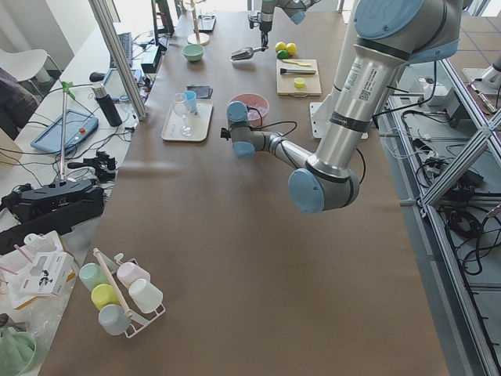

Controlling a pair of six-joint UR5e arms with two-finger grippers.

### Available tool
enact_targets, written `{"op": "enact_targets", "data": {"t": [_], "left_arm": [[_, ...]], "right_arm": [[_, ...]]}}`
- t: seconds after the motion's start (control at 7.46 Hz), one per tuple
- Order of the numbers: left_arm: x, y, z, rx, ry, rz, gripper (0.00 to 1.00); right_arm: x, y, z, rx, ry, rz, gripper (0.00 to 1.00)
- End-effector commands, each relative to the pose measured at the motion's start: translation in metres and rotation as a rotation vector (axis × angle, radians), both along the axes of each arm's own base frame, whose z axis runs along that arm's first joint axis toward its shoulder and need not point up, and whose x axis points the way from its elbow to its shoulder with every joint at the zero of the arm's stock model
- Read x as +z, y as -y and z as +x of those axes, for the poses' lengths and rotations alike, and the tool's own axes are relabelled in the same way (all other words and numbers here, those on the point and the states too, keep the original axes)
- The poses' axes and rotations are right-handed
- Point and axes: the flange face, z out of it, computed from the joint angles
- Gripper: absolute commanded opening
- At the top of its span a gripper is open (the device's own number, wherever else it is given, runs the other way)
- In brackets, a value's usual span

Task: Put ice in cup with scoop
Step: 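Move the left gripper to the pink bowl while the right grasps the scoop, then hold the bowl rim with the left gripper while the right lifts the scoop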

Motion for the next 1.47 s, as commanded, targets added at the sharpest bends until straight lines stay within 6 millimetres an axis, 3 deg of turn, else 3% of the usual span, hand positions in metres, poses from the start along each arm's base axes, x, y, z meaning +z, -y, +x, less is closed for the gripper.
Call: {"op": "enact_targets", "data": {"t": [0.0,0.13,0.4,0.54,0.8,1.07,1.34], "left_arm": [[-0.013,-0.011,0.022,0.000,-0.018,-0.051,0.99],[-0.020,-0.017,0.032,-0.004,-0.023,-0.036,0.99],[-0.031,-0.025,0.041,-0.001,-0.034,-0.025,0.99],[-0.030,-0.026,0.041,0.000,-0.034,-0.027,0.99],[-0.030,-0.027,0.042,0.002,-0.034,-0.027,0.99],[-0.030,-0.028,0.043,0.004,-0.035,-0.028,0.99],[-0.031,-0.029,0.044,0.006,-0.035,-0.028,0.99]], "right_arm": [[-0.028,0.012,0.041,-0.122,-0.013,0.108,0.00],[-0.034,0.018,0.055,-0.160,0.000,0.143,0.00],[-0.045,0.043,0.103,-0.267,0.018,0.276,0.00],[-0.062,0.051,0.105,-0.290,0.006,0.254,0.00],[-0.088,0.050,0.118,-0.442,-0.077,0.448,0.00],[-0.113,0.062,0.114,-0.471,-0.088,0.512,0.00],[-0.168,0.064,0.112,-0.487,-0.088,0.493,0.00]]}}
